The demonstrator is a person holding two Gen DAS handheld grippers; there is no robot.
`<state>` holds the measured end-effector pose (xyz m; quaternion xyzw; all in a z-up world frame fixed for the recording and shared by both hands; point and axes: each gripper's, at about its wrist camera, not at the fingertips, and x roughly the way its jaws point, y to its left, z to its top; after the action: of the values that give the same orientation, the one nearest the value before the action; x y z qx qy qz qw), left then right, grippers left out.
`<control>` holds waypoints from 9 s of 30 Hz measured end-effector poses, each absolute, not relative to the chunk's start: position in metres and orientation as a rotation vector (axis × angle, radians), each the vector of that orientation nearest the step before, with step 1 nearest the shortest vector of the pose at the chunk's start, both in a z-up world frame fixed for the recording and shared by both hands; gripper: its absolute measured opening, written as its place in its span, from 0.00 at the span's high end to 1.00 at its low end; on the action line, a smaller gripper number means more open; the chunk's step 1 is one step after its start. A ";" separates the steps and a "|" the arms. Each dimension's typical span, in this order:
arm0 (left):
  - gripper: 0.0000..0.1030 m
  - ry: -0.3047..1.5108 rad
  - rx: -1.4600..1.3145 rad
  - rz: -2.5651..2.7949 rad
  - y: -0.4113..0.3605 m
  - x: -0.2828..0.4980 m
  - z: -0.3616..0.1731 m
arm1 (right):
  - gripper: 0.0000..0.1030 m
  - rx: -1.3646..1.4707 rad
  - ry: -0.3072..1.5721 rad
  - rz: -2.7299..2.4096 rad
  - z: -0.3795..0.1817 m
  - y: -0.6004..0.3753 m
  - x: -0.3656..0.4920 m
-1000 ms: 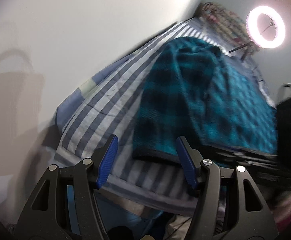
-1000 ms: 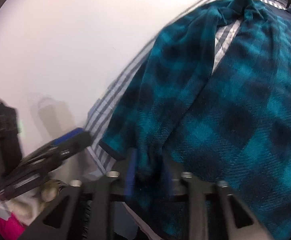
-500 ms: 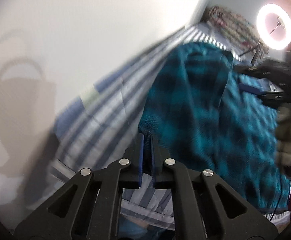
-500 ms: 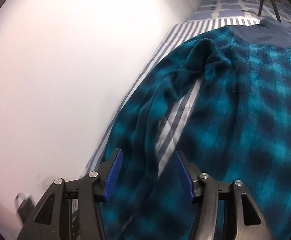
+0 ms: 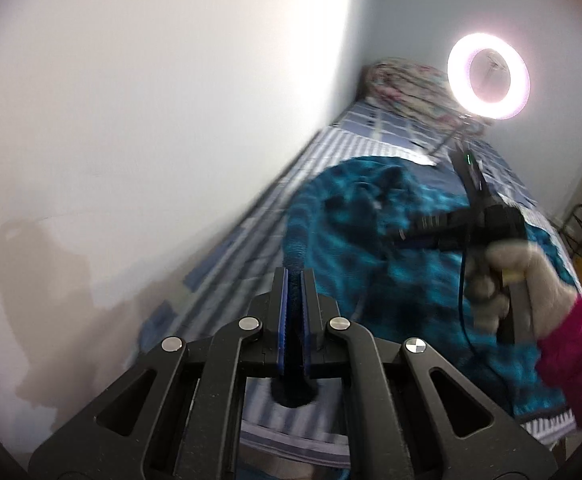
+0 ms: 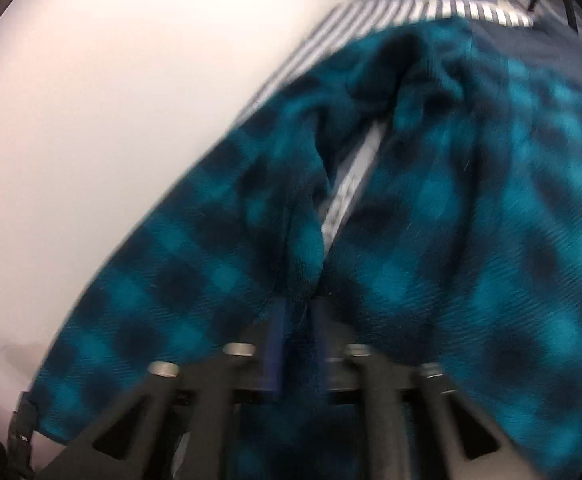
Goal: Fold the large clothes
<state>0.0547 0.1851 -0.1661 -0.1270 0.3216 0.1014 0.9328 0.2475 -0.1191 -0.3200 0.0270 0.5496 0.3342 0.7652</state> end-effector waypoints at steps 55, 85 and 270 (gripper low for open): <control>0.97 0.834 0.137 -0.207 0.027 0.055 -0.222 | 0.99 0.251 1.139 0.474 -0.278 -0.260 0.332; 0.66 1.049 -0.650 -0.198 0.194 0.075 -0.253 | 0.61 0.092 1.372 0.855 -0.297 -0.239 -0.008; 0.90 0.968 -0.124 -0.386 -0.039 0.043 -0.241 | 0.72 -0.004 1.085 0.706 -0.227 -0.308 -0.025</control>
<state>0.0428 -0.0388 -0.2406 -0.0591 0.4620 -0.1841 0.8655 -0.0246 -0.3078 -0.2272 -0.0020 0.5054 0.3291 0.7977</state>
